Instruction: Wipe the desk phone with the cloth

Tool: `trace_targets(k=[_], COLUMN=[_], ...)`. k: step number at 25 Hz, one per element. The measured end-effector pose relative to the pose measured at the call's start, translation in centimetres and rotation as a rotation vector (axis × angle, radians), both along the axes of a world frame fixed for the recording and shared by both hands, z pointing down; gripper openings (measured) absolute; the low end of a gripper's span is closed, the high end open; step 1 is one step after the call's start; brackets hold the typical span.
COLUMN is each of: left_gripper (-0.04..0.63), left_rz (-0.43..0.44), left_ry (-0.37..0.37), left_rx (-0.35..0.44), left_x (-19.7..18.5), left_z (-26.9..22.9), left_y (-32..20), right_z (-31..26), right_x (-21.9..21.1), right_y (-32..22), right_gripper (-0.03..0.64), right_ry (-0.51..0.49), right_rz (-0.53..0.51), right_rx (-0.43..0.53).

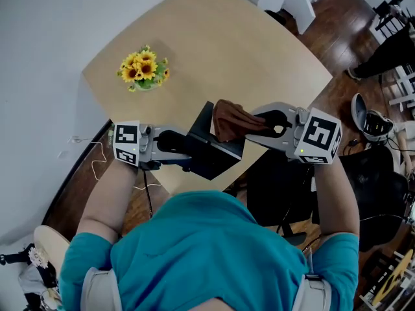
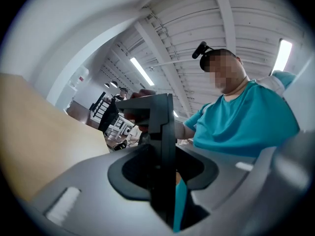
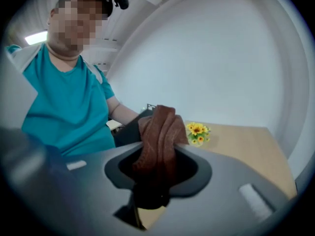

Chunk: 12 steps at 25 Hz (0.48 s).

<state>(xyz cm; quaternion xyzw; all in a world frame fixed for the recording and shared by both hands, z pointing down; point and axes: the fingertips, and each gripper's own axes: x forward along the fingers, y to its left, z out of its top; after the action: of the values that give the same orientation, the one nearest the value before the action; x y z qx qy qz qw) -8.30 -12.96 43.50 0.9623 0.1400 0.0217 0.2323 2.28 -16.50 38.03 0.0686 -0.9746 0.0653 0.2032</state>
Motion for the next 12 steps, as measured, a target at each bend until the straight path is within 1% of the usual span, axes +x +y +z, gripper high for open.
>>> trace_targets(k=[3,5,7,8,10,12], left_gripper=[0.163,0.163,0.163,0.163,0.163,0.163], left_rz=[0.001,-0.004,-0.014,-0.023,-0.047,-0.067], left_ry=[-0.025,-0.036,-0.027,-0.020,-0.015,-0.021], left_rx=[0.000,-0.014,-0.039,-0.049,-0.058,-0.059], left_x=[0.0,-0.3,-0.6,-0.7,-0.8,-1.0], left_z=[0.6,1.2,1.5,1.6,1.6,1.8], left_y=[-0.1,-0.5,-0.8,-0.9,-1.1,-1.5], right_z=[2.6,3.8,4.6,4.6,3.2,0.6], right_x=[1.1,1.2,1.4,1.7,2.0,1.4], right_y=[-1.4,-2.0,-2.6,-2.8,-2.6,-1.3], right_gripper=[0.124,0.124,0.124,0.124,0.124,0.124], right_ry=[0.071,0.116,0.154,0.156,0.109,0.018], right_rz=[0.027,0.029,0.042,0.054,0.065,0.031], right_rx=[-0.018,-0.011,0.007,0.014,0.021,0.025])
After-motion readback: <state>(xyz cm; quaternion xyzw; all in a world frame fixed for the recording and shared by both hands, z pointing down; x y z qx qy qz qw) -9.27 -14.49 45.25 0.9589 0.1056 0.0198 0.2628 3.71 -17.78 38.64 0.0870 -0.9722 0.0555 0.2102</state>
